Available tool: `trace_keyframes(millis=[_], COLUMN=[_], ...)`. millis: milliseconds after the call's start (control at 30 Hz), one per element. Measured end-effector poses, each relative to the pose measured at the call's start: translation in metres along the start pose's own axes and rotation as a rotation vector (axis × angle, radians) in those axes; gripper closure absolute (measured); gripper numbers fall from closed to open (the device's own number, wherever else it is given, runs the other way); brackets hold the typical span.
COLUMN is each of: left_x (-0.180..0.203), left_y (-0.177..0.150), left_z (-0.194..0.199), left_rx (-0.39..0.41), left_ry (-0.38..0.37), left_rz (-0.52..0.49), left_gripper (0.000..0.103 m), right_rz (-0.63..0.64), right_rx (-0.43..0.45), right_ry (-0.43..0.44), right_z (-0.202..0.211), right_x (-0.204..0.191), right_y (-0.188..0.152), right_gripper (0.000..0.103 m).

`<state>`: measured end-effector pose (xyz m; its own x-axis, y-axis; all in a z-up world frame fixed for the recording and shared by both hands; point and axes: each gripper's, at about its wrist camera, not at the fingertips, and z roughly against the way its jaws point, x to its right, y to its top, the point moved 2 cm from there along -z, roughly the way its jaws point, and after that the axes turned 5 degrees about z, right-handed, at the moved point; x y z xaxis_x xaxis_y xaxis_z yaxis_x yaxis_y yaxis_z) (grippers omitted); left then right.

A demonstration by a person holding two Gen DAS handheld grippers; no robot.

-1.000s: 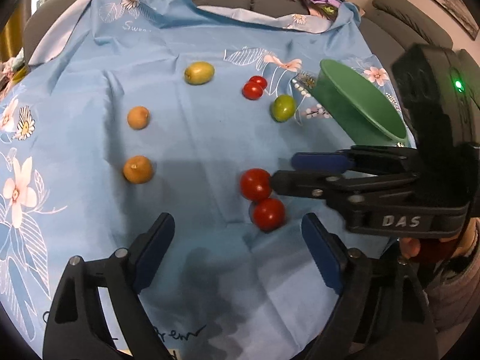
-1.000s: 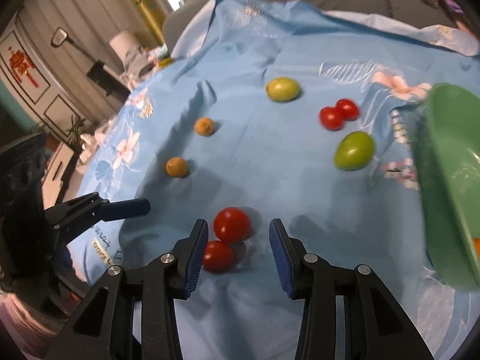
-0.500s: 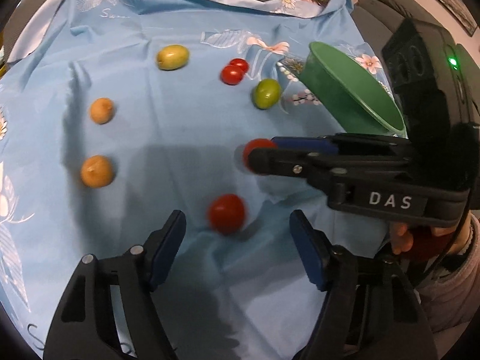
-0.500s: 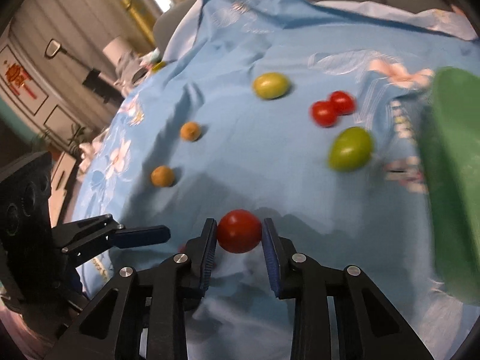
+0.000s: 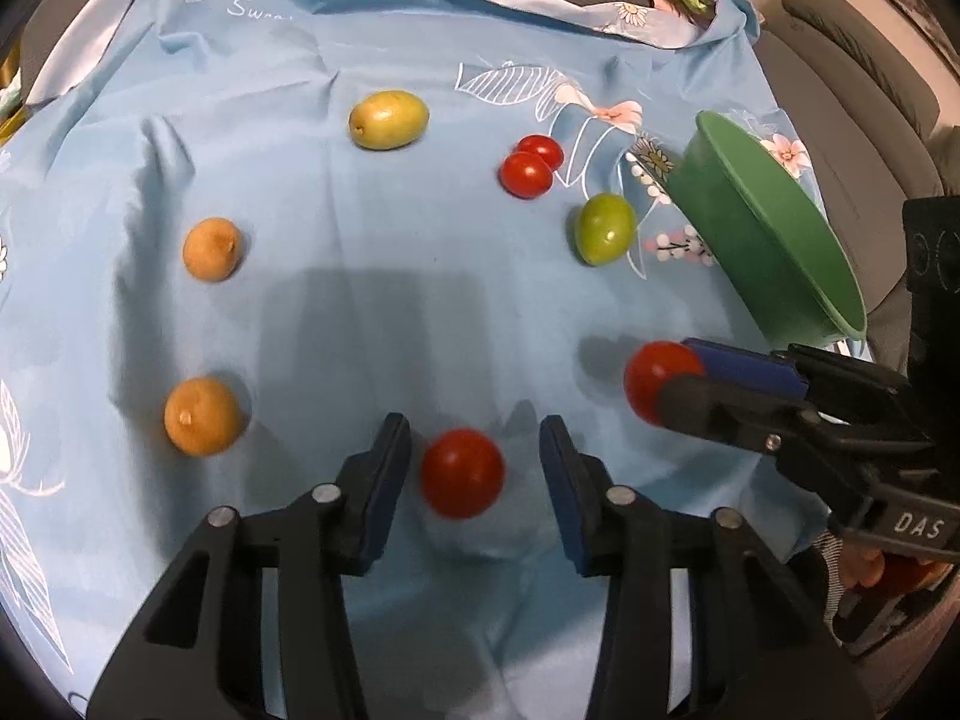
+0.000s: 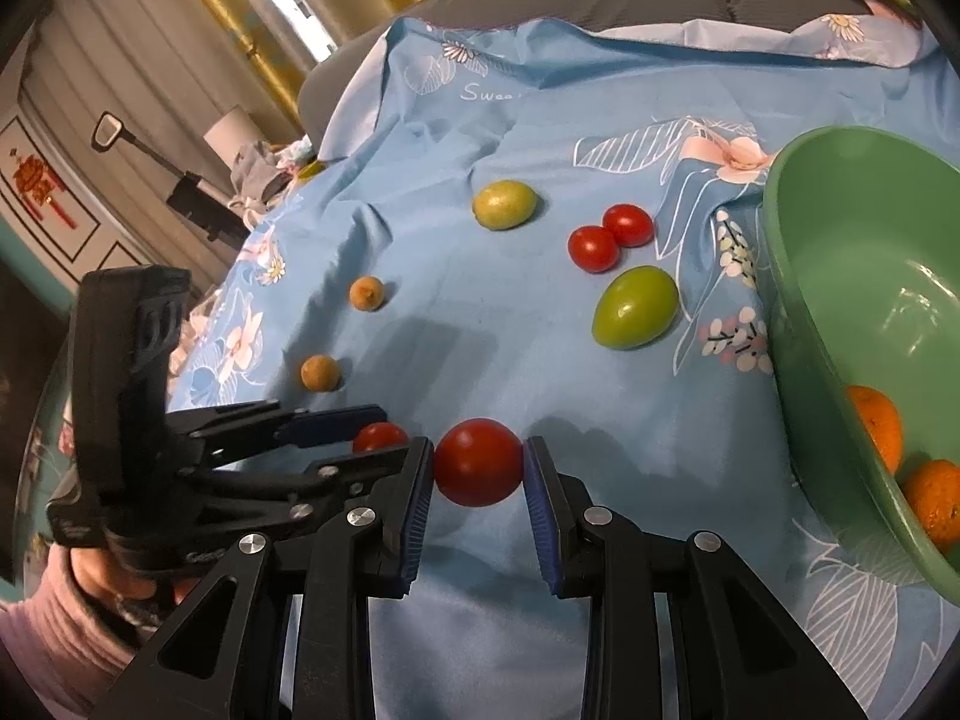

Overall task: Organize fruits
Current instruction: 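Grasp a red cherry tomato with each tool, then carry both cherry tomatoes into the green bowl and open both tools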

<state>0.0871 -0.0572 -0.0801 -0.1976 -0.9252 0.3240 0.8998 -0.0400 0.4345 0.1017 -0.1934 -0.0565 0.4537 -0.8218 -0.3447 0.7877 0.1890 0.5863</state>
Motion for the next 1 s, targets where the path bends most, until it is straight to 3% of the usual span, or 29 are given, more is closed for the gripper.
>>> trace_keyframes(millis=[67,400,1000], left_x=[0.002,0.0,0.079], left_y=[-0.001,-0.004,0.021], left_z=[0.0,0.009,0.07], left_rx=[-0.002,0.0,0.15], left_ry=[0.029,0.033,-0.005], left_rz=[-0.023,0.006,-0.123], left_gripper=[0.077,0.077,0.077], right_rz=[0.0,-0.019,-0.041], right_rx=[0.001,0.025,0.199], right_ry=[-0.001,0.0,-0.033], right_z=[0.001,0.009,0.086], right_x=[0.001,0.008,0.02], right_y=[0.0,-0.003,-0.008], right_gripper=[0.071,0.071,0.071])
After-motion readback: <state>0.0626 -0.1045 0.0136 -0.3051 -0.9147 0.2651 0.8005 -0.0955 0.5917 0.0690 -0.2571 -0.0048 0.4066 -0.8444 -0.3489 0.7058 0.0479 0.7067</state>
